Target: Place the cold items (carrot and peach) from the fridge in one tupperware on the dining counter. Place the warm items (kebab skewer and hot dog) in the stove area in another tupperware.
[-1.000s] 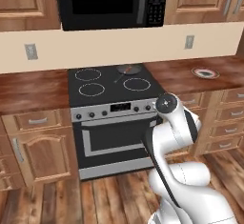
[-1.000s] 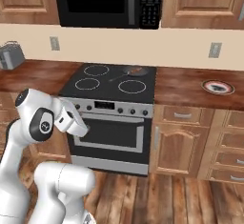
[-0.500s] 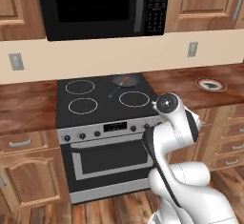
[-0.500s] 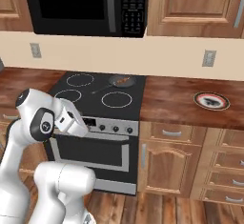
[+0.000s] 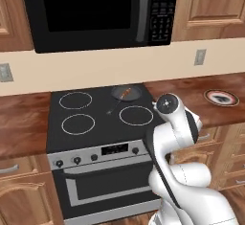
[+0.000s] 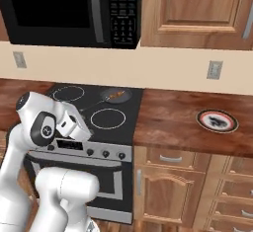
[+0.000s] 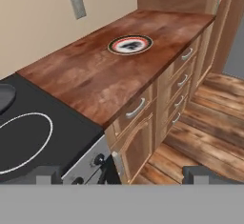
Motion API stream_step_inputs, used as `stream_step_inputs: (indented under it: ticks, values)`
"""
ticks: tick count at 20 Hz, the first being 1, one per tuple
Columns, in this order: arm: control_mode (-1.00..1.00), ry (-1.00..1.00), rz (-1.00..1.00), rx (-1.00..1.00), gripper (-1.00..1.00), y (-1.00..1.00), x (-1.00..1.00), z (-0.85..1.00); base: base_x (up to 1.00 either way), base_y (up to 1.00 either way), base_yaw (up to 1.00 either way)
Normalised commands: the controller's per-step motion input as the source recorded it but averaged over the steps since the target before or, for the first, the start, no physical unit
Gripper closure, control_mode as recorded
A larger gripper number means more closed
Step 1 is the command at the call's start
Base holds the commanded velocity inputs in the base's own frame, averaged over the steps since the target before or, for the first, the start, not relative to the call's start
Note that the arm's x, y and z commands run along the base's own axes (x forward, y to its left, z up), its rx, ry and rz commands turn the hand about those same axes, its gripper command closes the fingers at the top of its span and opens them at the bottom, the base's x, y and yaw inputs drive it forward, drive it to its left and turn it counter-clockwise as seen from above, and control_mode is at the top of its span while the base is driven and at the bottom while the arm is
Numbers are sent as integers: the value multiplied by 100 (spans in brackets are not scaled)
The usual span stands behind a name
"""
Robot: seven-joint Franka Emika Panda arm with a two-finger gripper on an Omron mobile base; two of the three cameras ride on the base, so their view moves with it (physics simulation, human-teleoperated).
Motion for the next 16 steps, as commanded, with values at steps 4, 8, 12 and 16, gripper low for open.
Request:
stream_step_inputs:
  ticks: [4, 8, 12, 16]
  values:
    - [100, 0, 0, 0, -100, 0, 0, 0, 56, -32, 0]
    - [100, 0, 0, 0, -100, 0, 0, 0, 31, -32, 0]
    - [100, 0, 0, 0, -100, 0, 0, 0, 27, -31, 0]
    - [100, 0, 0, 0, -100, 0, 0, 0, 46, -28, 0]
